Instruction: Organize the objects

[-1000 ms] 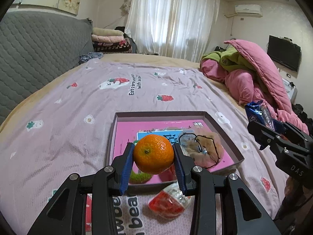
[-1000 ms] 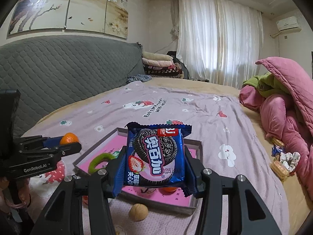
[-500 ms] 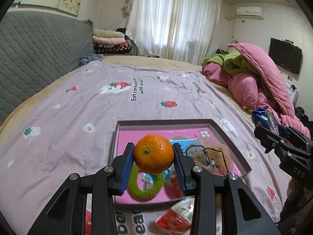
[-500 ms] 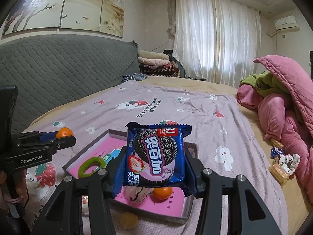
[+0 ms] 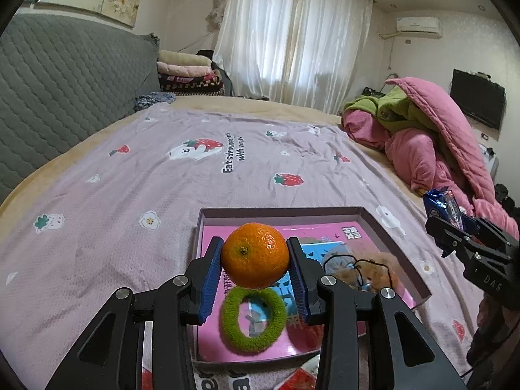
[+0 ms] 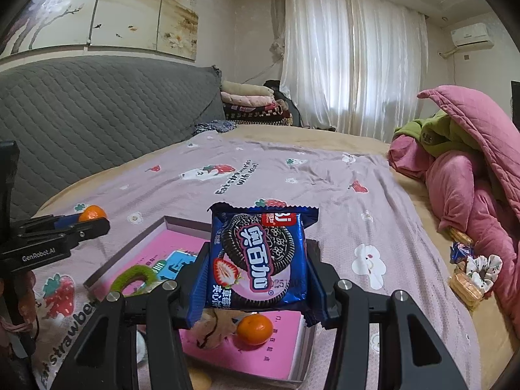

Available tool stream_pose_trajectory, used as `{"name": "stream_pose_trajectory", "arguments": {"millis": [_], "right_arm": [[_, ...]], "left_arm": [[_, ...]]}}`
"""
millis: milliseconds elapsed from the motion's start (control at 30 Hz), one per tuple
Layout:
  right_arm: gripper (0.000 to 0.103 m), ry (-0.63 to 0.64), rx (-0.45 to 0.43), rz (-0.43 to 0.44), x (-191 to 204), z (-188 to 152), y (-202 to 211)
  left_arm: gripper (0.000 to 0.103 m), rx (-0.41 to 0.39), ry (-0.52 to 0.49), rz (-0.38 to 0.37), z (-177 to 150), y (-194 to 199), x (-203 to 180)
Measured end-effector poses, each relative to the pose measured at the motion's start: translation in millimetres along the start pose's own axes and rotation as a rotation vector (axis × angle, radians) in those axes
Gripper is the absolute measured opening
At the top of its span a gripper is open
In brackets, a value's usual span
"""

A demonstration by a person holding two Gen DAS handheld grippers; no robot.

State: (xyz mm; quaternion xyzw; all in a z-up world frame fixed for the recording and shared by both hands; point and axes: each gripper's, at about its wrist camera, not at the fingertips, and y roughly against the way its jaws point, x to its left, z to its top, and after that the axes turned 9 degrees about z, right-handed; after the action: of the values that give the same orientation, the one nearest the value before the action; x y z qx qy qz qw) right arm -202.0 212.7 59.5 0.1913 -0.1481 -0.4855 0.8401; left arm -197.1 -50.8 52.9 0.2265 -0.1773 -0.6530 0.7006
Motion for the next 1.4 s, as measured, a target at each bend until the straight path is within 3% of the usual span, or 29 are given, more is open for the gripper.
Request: {"name": "stream_pose_trajectory", "arguments": {"millis": [867, 1400], "right_arm": [[0.052, -0.083, 0.110, 0.003, -26, -39, -6], [0.052, -0.061, 0.216, 0.021, -17, -53, -19]], "left_arm": [[0.040, 0.061, -0.032, 0.018, -24, -24, -4], [0.040, 0.104, -0.060, 0.020, -33, -36, -11]]}}
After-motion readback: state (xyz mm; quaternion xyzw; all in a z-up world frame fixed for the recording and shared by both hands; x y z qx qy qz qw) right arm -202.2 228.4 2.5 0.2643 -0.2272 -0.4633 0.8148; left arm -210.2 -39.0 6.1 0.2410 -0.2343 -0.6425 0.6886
